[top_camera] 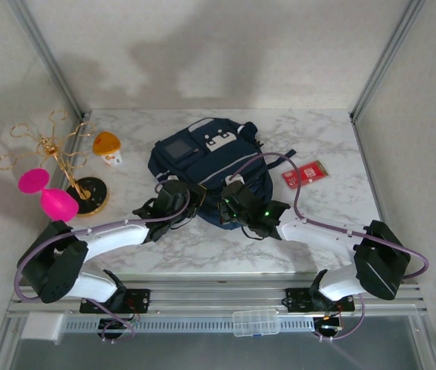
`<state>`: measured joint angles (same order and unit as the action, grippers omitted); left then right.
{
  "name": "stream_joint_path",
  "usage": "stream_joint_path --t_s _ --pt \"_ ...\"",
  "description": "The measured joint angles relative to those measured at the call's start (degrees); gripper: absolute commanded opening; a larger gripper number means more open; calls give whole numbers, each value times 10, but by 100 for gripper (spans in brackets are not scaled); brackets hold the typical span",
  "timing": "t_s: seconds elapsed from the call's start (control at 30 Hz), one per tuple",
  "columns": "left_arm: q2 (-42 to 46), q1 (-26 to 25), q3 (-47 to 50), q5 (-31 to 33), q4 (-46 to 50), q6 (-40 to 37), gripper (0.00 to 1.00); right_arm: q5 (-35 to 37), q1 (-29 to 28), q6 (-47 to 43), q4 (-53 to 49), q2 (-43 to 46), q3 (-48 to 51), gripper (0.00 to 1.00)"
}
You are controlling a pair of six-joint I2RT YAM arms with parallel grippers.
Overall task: Pack the student bag
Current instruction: Zip the student bag at the center of the table.
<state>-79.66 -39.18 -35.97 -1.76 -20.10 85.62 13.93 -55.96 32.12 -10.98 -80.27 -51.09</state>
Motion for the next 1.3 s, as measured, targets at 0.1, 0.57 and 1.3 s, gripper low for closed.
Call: stream_joint_path --t_s 0.1,0.57,1.3 --pt "1 2 -3 0 9 -9 0 15 -1 0 -9 0 -3 0" --pt "74 186 -26 -120 179 -242 0 9 42 -23 -49 72 12 0" --pt "136 124 39 -110 156 -209 58 23 -32 -39 -31 -44 -57 0"
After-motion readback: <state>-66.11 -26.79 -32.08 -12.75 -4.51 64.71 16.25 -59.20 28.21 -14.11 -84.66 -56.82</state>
